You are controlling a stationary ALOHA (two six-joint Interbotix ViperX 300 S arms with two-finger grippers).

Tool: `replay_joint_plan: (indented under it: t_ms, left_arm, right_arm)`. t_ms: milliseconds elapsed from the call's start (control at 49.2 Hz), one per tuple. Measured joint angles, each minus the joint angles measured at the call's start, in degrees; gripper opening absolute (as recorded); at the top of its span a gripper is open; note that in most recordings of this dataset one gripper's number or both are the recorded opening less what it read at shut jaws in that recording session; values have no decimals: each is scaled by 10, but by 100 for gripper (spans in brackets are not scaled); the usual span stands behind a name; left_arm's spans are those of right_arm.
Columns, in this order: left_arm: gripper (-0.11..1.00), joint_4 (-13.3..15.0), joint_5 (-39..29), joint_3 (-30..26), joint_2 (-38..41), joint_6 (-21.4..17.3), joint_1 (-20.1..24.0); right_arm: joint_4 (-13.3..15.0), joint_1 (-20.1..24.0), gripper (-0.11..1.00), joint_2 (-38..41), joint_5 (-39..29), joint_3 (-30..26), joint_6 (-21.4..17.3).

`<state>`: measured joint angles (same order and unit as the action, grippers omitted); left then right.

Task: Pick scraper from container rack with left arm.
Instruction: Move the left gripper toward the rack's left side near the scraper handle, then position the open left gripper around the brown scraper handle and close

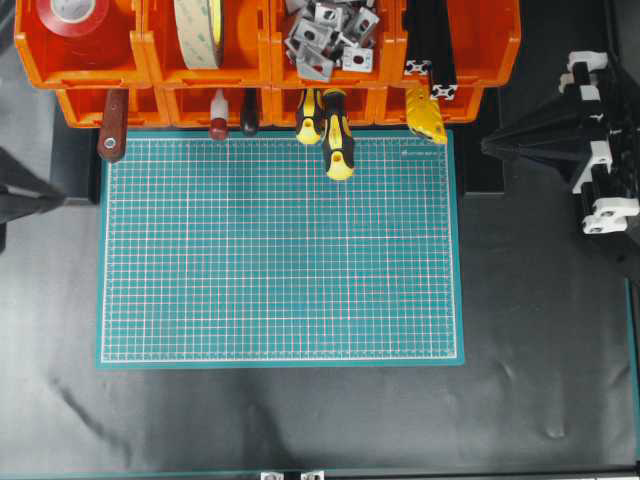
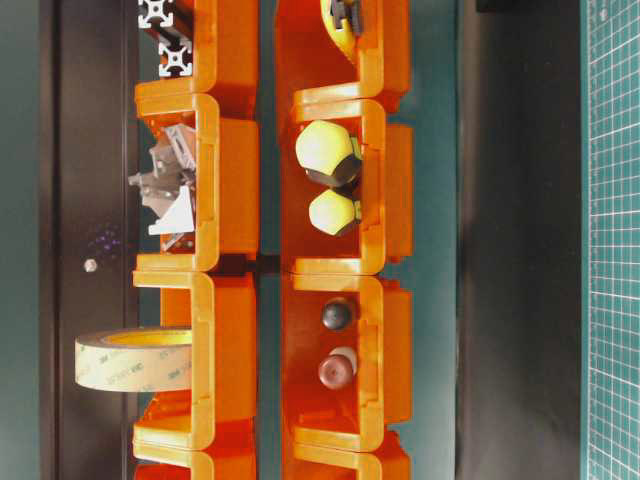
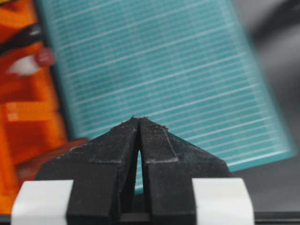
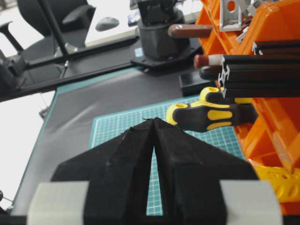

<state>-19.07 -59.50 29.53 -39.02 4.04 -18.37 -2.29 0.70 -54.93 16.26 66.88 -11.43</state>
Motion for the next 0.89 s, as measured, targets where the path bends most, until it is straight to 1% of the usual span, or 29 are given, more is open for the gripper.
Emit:
replay_joint_plan:
  t_ms: [20,61,122,142,163,224,284,345,406,467,508,549,630,752,894]
  left_arm:
    - [0,-25,-5,-2,4,12,-8]
    - [0,-64,-15,-4,13,35,-20]
    - [0,-126,-40,-5,26,81,-37]
    - [0,-153,-53,-6,33,104,-47]
    - [0,-169,-62,-5,38,117,-54]
    - [0,-212,-88,-6,52,158,-81]
    - [0,-244,-112,-5,68,199,-107]
    - [0,-278,-144,-4,91,254,-127]
    - [0,-321,-187,2,127,312,-145]
    - [0,-356,-222,9,154,345,-160]
    - [0,-368,-236,16,167,357,-169]
    - [0,-373,-240,25,178,362,-176]
    - [0,-376,-235,43,190,365,-183]
    - [0,-377,-211,69,186,367,-185]
    - [0,-377,-200,76,173,367,-184]
  right_arm:
    - [0,2,-1,-1,0,0,0]
    - [1,6,-1,-1,0,0,0]
    - [0,13,-1,0,0,0,0]
    - [0,15,-1,0,0,0,0]
    - [0,18,-1,0,0,0,0]
    - [0,21,-1,0,0,0,0]
    - [0,23,-1,1,0,0,0]
    - [0,23,-1,3,0,0,0]
    - [1,23,-1,5,0,0,0]
    - [0,23,-1,7,0,0,0]
    - [1,23,-1,8,0,0,0]
    - [1,23,-1,8,0,0,0]
    - [0,23,-1,9,0,0,0]
    - [0,23,-1,9,0,0,0]
    - [0,22,-1,8,0,0,0]
